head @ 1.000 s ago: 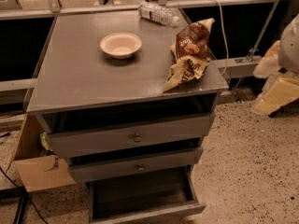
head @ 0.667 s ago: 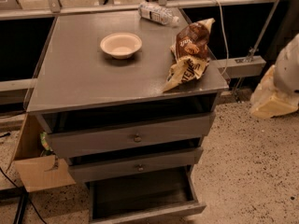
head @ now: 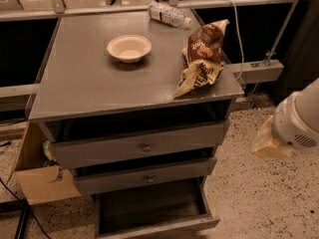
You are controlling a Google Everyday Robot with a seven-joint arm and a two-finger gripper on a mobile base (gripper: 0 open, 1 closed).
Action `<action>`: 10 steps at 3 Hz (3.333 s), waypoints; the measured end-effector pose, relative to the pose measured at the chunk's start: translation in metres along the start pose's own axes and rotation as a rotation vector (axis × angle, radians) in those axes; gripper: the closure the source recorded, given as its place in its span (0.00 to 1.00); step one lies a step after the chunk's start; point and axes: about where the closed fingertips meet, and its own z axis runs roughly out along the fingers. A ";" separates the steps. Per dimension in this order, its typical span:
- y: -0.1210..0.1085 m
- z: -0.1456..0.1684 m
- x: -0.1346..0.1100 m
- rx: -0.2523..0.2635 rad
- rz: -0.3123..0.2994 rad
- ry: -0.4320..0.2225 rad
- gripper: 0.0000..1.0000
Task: Close bottom drawer
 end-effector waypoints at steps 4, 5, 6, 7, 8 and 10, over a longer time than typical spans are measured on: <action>0.051 0.131 0.075 -0.061 0.128 -0.033 1.00; 0.060 0.169 0.098 -0.070 0.158 -0.071 1.00; 0.079 0.220 0.122 -0.136 0.148 -0.090 1.00; 0.103 0.271 0.145 -0.247 0.115 -0.072 1.00; 0.111 0.286 0.149 -0.282 0.116 -0.073 1.00; 0.111 0.299 0.156 -0.277 0.109 -0.089 1.00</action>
Offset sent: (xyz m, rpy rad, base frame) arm -0.0135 0.0067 -0.0404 0.0462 0.0369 -0.0110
